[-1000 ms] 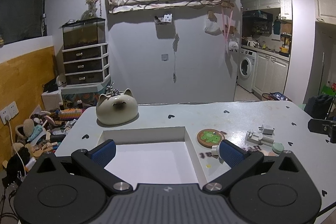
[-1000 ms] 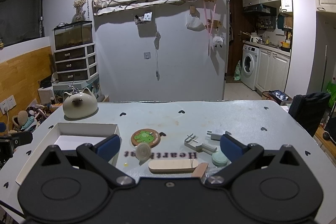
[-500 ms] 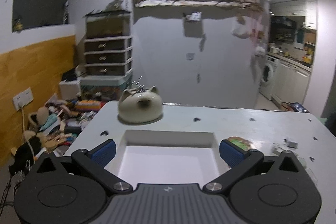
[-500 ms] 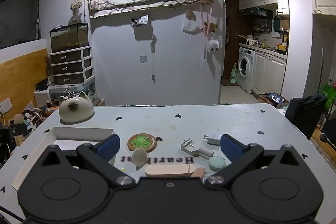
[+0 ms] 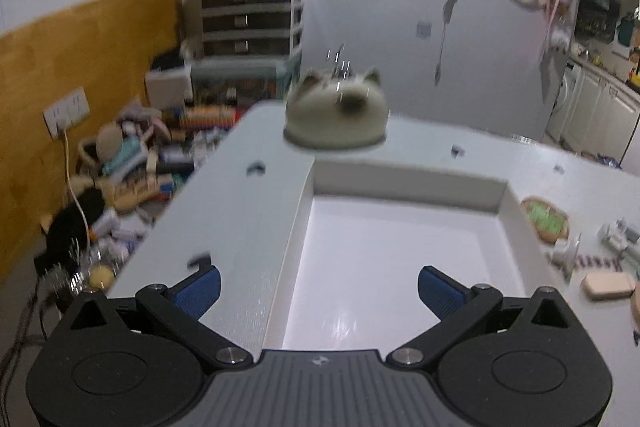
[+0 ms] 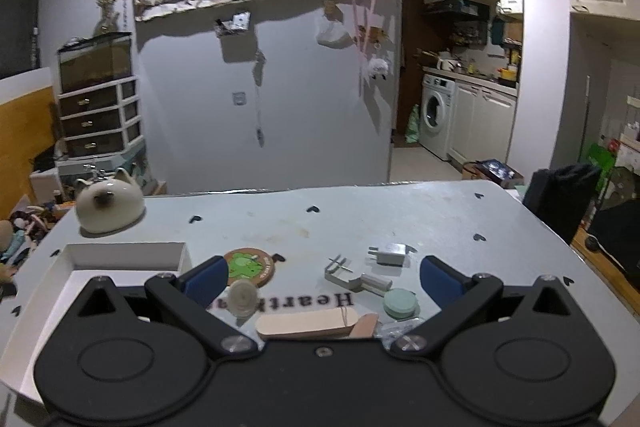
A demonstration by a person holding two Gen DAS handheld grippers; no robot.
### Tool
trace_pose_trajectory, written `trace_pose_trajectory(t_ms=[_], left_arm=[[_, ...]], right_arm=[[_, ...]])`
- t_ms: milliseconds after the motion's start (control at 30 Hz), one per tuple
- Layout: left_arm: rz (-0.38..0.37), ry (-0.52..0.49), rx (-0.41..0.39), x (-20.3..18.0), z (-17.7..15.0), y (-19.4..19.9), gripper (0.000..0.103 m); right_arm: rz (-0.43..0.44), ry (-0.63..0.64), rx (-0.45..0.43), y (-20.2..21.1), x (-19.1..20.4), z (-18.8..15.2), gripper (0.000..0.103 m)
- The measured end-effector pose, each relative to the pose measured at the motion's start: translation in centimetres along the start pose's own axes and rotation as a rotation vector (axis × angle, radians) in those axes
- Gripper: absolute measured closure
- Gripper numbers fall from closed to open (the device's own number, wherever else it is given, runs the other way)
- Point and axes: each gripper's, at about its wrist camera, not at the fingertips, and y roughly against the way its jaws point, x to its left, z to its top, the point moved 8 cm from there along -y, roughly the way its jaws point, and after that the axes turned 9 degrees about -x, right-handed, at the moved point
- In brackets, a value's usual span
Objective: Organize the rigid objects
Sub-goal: 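Move the right gripper to the clear plastic box and grasp it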
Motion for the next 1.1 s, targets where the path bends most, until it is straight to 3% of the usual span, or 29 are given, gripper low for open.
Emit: trace_pose_trajectory(t_ms=[167,300,367,433,567,700,900,1100], left_arm=[[0.023,0.022,0.121,1.5,-3.0,-2.1,0.0],[-0.008,0.009,0.193,1.6,-4.9,-2.8,0.002],[-0.004,0.001,0.221,1.7,-5.5,-3.3,0.012],[0.003,0.008,0.254,2.1,-6.0,-3.6,0.03],[0.025,0.044,0.272,3.3,-6.2,-4.1,0.051],[0.022,0.055,0.301,4.0,-6.6,-4.5,0.087],[-0.058,0.043,0.31,4.4,-7.0,-4.6,0.092],[-0.088,-0.036,0.276,3.5,-7.2,-4.7,0.1]], right_arm=[[-0.066,-0.001,0.047,-3.0,-1.9,-1.7,0.0],[-0.124,-0.025,0.087,-5.1,-3.9,-3.7,0.0],[-0.163,-0.027,0.122,-6.2,-5.0,-4.9,0.0],[-0.196,-0.026,0.153,-7.1,-5.9,-6.0,0.0],[-0.247,-0.021,0.223,-8.5,-7.5,-8.2,0.0],[-0.276,0.0,0.282,-9.4,-8.8,-9.8,0.0],[-0.285,0.002,0.34,-10.6,-10.2,-11.0,0.01],[-0.198,0.075,0.337,-12.4,-10.2,-10.4,0.018]])
